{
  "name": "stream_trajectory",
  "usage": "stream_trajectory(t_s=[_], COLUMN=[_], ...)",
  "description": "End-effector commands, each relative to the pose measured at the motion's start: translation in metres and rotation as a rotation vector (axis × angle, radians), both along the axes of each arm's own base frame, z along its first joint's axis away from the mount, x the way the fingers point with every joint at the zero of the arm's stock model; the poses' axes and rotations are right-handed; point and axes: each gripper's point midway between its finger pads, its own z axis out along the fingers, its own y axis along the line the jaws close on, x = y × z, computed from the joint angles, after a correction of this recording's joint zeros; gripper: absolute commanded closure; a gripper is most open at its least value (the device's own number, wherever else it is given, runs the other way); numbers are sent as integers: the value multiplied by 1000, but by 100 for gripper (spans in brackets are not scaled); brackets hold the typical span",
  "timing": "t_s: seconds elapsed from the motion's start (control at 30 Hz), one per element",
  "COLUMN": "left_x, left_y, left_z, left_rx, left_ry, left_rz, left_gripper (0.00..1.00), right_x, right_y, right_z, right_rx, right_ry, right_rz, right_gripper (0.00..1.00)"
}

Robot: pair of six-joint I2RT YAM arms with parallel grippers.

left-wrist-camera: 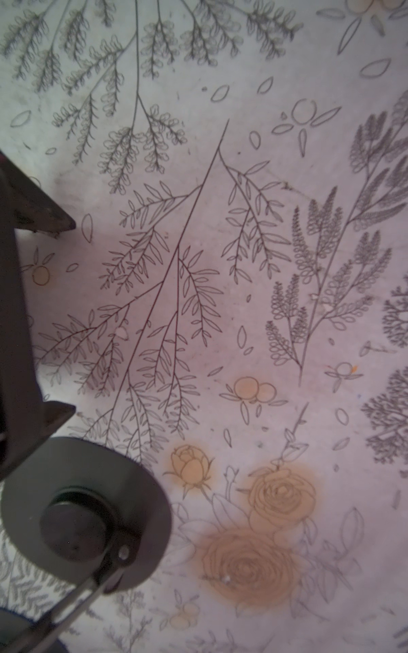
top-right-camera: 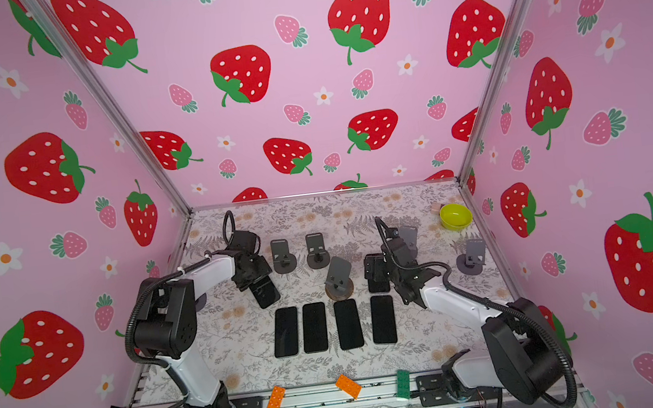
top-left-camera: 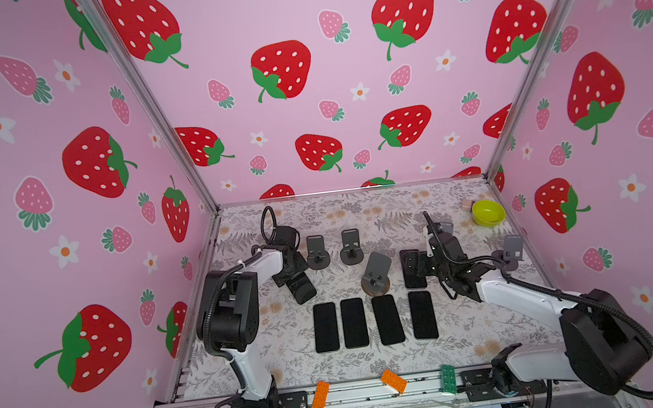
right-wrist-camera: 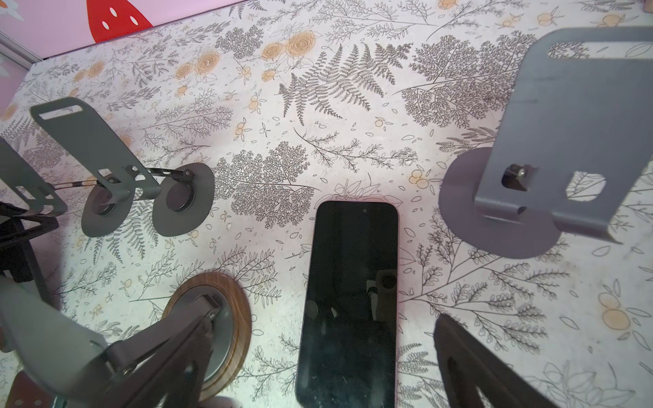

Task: Remove the phone from the phone stand
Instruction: 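Lower the held black phone flat onto the table beside its stand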

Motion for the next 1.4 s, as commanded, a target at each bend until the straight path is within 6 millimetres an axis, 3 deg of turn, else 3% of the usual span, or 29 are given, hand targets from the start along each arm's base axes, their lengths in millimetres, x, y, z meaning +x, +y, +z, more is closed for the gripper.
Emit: stream_trajectory(t_s=[0.0,1.37], left_x=[-18,-18], left_y=[7,-4], left_z=[-22,-28], left_rx=[42,-3], left_ry=[79,108], left_rz=[10,-27], left_gripper=[37,23], right_x=[2,0], right_y=[4,10], right_z=[3,-1], right_rx=[17,28], right_ry=[0,14], right_rz=[1,33], right_gripper=[0,0])
